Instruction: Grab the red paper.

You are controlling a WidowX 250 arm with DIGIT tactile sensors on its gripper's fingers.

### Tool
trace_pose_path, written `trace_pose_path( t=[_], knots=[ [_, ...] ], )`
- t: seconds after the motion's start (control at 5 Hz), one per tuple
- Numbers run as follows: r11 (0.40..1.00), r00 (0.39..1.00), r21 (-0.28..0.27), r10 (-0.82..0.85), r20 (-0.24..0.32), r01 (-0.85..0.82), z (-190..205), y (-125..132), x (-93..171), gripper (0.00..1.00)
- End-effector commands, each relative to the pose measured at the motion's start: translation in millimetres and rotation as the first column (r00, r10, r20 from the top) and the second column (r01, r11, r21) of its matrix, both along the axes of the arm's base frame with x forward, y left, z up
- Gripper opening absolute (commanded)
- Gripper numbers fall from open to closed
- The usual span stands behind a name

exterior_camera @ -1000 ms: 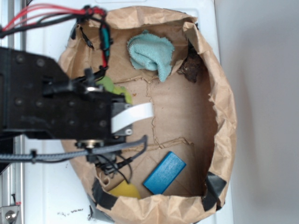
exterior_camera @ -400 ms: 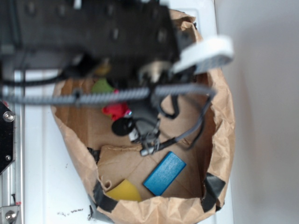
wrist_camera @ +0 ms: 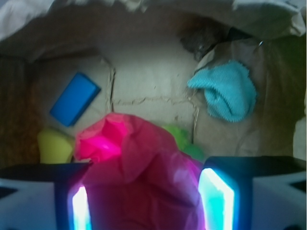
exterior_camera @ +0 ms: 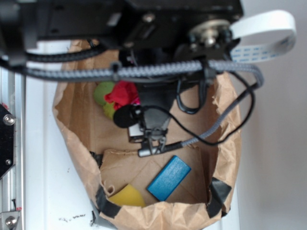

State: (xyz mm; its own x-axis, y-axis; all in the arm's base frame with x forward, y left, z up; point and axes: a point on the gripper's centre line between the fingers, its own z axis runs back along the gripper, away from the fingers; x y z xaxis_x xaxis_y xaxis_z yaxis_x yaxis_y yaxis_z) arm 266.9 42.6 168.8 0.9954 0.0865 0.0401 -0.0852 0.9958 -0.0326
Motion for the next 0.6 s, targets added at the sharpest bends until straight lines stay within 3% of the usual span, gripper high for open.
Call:
trace_pose_path(
  t=[0.0,0.2,0.4],
  knots=[
    [0.999,0.988,0.017,-0.029,0.151,0.027,53,-9,-20,0.0],
    [1.0,0.977,-0.018,0.015,0.215,-0.011,58,-18,-23,0.0],
    [0.998,0.969,0.027,0.053,0.24,-0.061,46,-23,-18,0.0]
  ],
)
